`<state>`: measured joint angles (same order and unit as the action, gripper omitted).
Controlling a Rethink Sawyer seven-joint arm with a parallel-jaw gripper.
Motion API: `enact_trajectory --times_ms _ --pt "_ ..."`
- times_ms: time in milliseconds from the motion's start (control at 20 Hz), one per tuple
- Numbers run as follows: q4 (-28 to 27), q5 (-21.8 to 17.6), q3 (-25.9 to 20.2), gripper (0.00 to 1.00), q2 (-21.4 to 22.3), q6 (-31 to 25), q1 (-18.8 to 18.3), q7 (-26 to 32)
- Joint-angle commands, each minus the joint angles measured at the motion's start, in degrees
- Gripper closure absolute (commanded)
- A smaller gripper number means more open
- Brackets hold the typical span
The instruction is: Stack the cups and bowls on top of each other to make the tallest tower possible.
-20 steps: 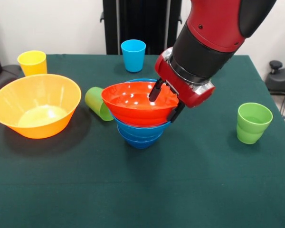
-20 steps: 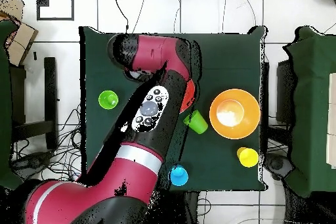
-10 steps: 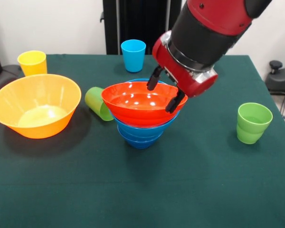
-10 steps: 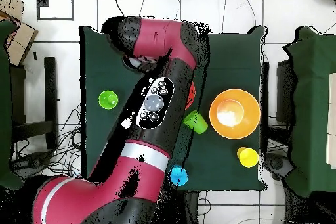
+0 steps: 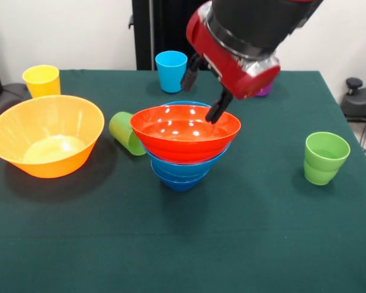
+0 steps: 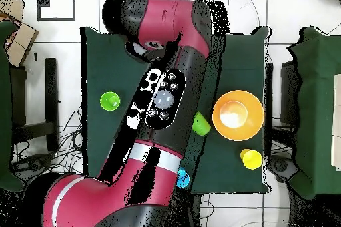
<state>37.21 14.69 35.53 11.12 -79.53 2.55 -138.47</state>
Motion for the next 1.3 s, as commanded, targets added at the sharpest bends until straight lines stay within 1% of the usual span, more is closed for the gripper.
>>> enact_trajectory --times_ms 50,150,250,300,500,800,900,1150,1300 --pt "-10.65 -0.76 1.06 0.00 0.55 -14.57 -0.85 -2.48" --pt "-13.62 -1.04 2.75 0.00 0.54 -17.10 -0.86 -1.31" --pt "-13.41 -0.72 2.71 0.00 1.35 -17.89 -0.67 -0.73" --pt "-12.64 -0.65 2.26 0.00 1.72 -17.43 -0.51 -0.33" --pt "-13.55 -0.56 1.76 0.00 1.27 -17.59 -1.67 1.61" --pt "-16.69 -0.44 1.84 0.00 -0.53 -17.63 -3.29 2.92" --pt "-16.94 -0.42 1.69 0.00 -0.75 -17.28 -3.55 3.24" --pt "-15.03 -1.18 0.91 0.00 -0.06 -15.36 -3.07 3.49" --pt "-15.30 -1.20 0.85 0.00 -0.12 -15.23 -3.21 3.82"
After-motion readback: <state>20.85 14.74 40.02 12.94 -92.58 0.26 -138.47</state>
